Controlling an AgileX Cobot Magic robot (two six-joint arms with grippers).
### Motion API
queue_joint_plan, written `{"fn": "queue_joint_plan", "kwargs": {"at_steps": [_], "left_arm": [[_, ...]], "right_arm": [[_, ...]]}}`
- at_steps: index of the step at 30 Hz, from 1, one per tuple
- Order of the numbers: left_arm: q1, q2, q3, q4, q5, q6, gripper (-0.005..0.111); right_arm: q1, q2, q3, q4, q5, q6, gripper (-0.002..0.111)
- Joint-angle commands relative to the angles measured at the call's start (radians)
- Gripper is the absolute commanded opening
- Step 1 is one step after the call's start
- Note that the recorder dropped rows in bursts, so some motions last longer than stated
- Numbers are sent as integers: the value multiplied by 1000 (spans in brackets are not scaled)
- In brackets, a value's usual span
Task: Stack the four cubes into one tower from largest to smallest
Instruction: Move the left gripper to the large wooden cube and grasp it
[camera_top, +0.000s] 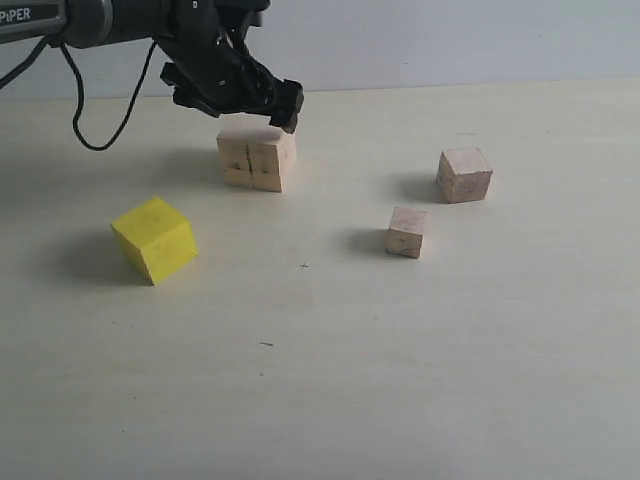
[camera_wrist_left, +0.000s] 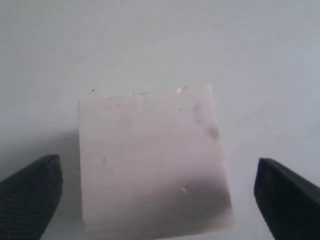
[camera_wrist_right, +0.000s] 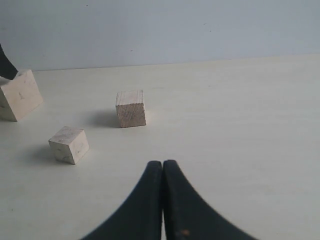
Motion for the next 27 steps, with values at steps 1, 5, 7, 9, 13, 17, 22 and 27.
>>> {"fn": "queue_joint_plan", "kwargs": {"at_steps": [1,5,7,9,13,17,22,27], "left_arm": [[-8,35,-22,-4,-22,-13,105],[-8,63,-43,-4,-34,-14,105],[-8,75,-53,-4,-39,-17,105],[-8,81,-53,-4,-46,-17,105],[-8,101,-53,-4,-39,-14,105],[-8,104,-53,-4,-35,-14,83],[-8,85,-53,-4,-14,-14,2],[-8,54,-53,-4,26,-17,2]], "right_arm": [[-4,-6,5,0,-11,0,0],[-4,-6,5,0,-11,0,0],[-4,-6,5,0,-11,0,0],[-4,-6,5,0,-11,0,0],[-4,-6,5,0,-11,0,0],[-4,-6,5,0,-11,0,0],[-4,-6,5,0,-11,0,0],[-4,-6,5,0,-11,0,0]]}}
